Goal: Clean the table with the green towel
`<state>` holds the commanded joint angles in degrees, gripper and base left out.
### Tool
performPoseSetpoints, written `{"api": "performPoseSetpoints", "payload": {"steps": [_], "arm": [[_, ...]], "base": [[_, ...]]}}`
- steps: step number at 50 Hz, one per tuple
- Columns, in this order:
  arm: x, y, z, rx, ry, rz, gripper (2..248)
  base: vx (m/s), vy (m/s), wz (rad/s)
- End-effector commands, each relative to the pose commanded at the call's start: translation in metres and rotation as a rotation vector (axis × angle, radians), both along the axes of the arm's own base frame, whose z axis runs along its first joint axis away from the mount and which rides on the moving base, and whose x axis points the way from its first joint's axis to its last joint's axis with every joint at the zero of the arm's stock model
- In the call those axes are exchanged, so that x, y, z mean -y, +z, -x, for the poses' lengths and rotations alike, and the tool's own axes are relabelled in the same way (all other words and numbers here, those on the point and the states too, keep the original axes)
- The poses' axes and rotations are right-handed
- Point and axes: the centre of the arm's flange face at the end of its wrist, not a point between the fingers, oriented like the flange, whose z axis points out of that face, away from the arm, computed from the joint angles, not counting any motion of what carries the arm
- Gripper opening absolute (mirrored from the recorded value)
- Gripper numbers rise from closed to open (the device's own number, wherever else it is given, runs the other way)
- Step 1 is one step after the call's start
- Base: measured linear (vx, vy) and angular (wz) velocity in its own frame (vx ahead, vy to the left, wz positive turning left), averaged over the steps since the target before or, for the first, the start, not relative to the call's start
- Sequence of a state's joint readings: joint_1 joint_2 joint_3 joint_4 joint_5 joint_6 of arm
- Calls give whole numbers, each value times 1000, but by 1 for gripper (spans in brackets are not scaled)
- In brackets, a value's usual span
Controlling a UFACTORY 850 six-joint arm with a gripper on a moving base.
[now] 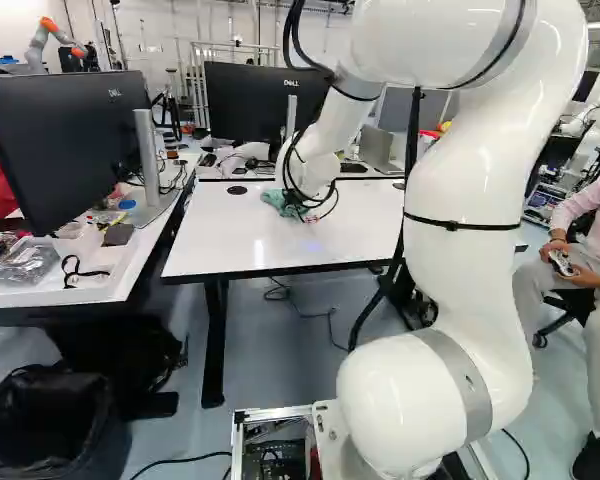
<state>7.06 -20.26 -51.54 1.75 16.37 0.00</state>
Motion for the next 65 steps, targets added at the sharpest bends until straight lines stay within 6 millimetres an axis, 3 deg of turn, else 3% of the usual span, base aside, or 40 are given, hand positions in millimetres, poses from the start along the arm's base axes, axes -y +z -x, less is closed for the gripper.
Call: {"api": "performPoseSetpoints", "payload": {"steps": [19, 33, 45, 65], "arm": [[2, -3, -36, 21, -12, -2, 42], [-12, -5, -53, 33, 9, -4, 42], [-31, -5, -50, 33, 40, -5, 42], [-49, -2, -18, 14, 81, -2, 42]], "base": [[0, 0, 0], [0, 0, 0], [0, 0, 0], [0, 0, 0]]}}
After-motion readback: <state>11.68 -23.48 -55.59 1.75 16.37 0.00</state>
